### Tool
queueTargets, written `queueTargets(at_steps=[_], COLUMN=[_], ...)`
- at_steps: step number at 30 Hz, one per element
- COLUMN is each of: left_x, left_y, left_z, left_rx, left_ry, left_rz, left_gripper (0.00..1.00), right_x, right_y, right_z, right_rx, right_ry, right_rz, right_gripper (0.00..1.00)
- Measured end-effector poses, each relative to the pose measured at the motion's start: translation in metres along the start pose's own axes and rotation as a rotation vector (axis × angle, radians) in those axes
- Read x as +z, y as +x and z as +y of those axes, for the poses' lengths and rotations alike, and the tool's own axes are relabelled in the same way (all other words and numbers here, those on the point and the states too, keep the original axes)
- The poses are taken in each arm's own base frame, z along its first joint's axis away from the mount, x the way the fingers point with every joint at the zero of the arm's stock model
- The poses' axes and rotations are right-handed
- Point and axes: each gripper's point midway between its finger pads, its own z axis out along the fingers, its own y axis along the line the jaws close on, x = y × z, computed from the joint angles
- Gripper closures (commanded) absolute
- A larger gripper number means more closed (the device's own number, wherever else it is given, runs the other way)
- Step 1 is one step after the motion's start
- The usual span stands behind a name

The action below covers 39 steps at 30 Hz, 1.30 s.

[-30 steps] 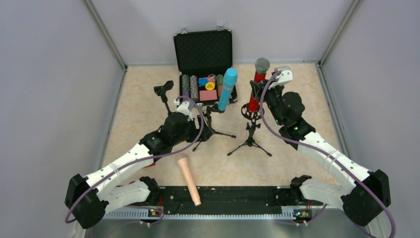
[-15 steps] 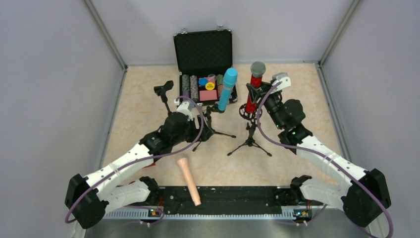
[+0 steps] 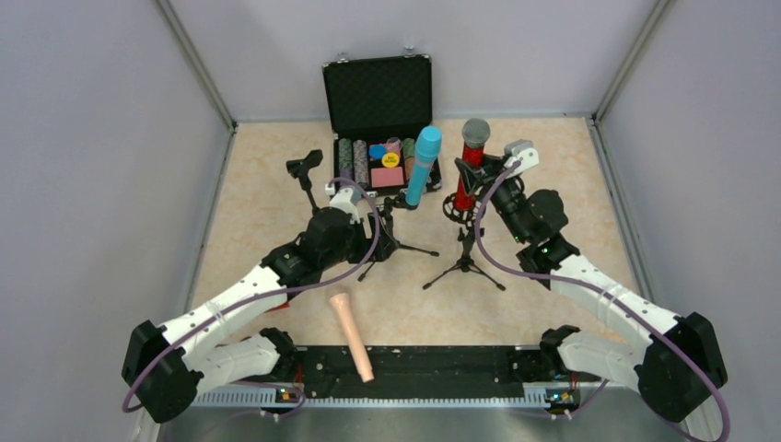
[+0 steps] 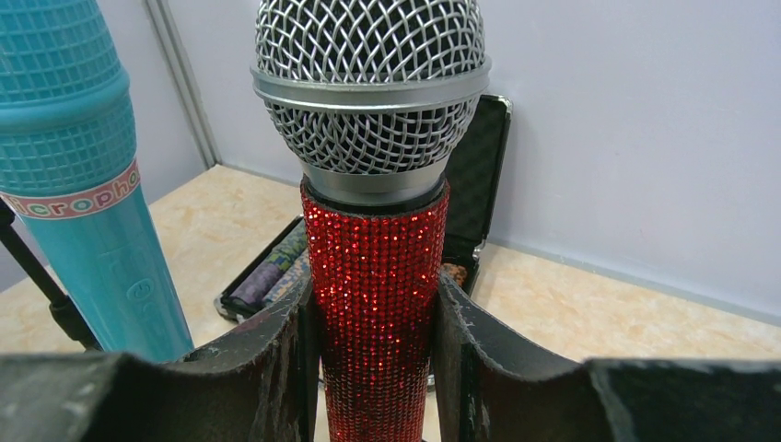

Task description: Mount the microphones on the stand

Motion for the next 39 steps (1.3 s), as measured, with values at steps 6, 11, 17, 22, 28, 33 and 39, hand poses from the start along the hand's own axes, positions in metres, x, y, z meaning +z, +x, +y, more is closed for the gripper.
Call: queueTargets(at_steps=[6,11,17,22,28,33,39], left_x=[0.0,0.0,0.0,0.0,0.001,0.001,0.001], left_y=[0.0,-0.001,-0.001,-0.001,-0.002,-0.002,-0.002], left_z=[0.0,0.0,-0.001,-0.001,-0.001,-0.001,-0.001], left_rx=[0.0,0.0,0.0,0.0,0.001,0.001,0.001], left_ry=[0.001,0.001,0.003,0.004,0.005,0.005,0.005], left_rz=[-0.001,-0.003,-0.005,-0.005,-0.007,-0.007,-0.007], left_gripper=[0.21,0.21,0.21,0.21,0.21,0.21,0.21], right_x=[-0.004,-0.016,-0.019,-0.019,-0.02,-0.025,-0.028], right_y=[0.006,0.053,0.063,0.064,0.066,0.08,0.085], right_z=[0.001,0.0,0.002,0.003,0.005,0.01,0.012], right_rx=[0.001,0.0,0.002,0.01,0.03,0.04,0.047], right_ry=[-0.005,-0.007,-0.017,-0.021,-0.026,-0.05,-0.061], right_rz=[0.007,0.142,0.179,0.18,0.189,0.249,0.278], right_gripper=[1.0,1.0,1.0,0.92,0.24,0.04,0.01])
